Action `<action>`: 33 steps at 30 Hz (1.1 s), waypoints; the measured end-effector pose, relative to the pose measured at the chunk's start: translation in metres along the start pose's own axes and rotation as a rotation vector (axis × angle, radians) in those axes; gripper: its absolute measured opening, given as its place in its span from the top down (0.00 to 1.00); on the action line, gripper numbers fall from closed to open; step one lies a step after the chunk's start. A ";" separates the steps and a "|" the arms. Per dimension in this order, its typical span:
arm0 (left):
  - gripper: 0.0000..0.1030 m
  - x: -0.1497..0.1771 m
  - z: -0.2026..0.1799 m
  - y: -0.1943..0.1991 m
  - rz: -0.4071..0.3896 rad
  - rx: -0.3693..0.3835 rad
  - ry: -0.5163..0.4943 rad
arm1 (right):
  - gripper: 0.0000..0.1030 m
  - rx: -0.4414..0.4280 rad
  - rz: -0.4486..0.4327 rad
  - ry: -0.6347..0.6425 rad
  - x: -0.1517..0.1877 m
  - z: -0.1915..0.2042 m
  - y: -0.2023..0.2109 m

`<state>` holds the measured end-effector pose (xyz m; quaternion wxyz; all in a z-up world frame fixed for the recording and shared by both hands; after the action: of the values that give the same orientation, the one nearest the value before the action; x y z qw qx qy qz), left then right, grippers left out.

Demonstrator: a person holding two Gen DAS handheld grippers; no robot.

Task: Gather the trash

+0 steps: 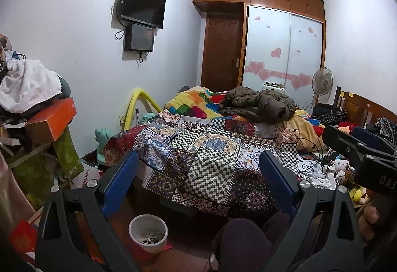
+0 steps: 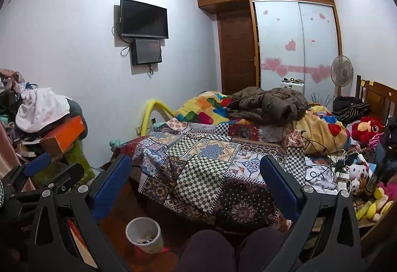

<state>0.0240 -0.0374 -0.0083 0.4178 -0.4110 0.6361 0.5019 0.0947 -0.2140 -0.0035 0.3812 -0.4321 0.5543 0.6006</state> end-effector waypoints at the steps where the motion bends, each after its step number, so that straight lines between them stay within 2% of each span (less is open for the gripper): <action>1: 0.05 0.001 0.000 0.000 0.000 -0.001 0.001 | 0.00 -0.001 0.001 0.002 0.000 0.000 0.000; 10: 0.01 0.002 0.000 0.001 -0.008 -0.013 0.012 | 0.00 -0.005 0.004 0.006 0.000 0.000 -0.002; 33: 0.00 0.003 -0.007 0.002 -0.013 0.008 -0.003 | 0.00 -0.007 0.000 0.012 -0.001 -0.001 -0.003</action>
<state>0.0203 -0.0446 -0.0093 0.4238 -0.4126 0.6349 0.4970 0.0977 -0.2150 -0.0033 0.3762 -0.4370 0.5544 0.6001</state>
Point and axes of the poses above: each gripper's, at about its wrist camera, not at the fingertips, and y roughly against the way its jaws point, z to its left, x to its underside, the point moved 4 cm from there along -y, roughly the way its jaws point, and after that the axes turned 13 degrees about x, right-handed, at the moved point
